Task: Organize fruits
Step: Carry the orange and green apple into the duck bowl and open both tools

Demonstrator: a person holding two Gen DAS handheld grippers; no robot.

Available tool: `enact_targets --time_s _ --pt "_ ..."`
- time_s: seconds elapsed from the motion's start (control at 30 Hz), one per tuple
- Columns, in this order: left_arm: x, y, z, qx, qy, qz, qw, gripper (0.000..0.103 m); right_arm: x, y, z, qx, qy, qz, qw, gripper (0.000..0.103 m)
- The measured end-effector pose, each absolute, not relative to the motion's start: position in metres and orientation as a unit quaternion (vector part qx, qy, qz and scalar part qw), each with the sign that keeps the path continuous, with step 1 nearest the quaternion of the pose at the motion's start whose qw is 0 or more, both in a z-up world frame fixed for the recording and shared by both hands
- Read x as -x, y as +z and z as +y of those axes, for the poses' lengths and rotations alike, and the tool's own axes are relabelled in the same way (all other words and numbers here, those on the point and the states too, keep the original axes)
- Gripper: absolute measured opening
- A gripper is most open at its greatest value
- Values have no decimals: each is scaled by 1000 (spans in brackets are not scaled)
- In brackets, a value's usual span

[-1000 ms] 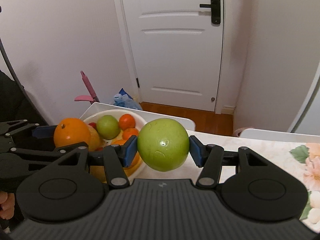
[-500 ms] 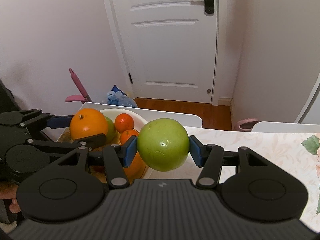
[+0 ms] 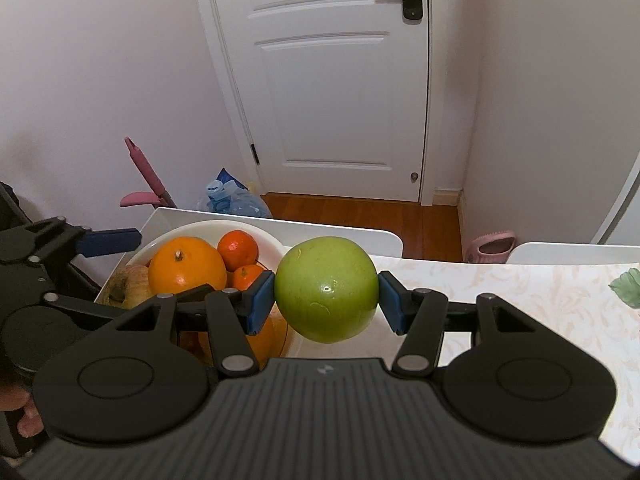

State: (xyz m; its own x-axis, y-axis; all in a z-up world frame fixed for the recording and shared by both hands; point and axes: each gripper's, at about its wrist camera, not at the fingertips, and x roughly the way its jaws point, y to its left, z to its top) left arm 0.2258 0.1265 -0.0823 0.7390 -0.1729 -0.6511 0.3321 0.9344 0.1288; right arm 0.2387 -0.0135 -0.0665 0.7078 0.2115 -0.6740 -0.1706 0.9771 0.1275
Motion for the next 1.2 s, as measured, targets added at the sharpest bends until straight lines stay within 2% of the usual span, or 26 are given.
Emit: enact_targets --time_s 0.3,0.53,1.1,1.2 --pt "-210 -70 145 -94 -109 332 932 90 -241 -65 -10 -16 122 367 922 70" --pt "-190 -63 160 -77 -73 339 935 101 -242 -66 -4 -3 145 365 920 70" --pt "-162 -67 169 -56 -59 336 938 102 -257 -101 5 7 212 334 918 71" --pt "-160 -69 171 -59 -62 338 937 102 -254 -100 2 -3 217 315 924 87"
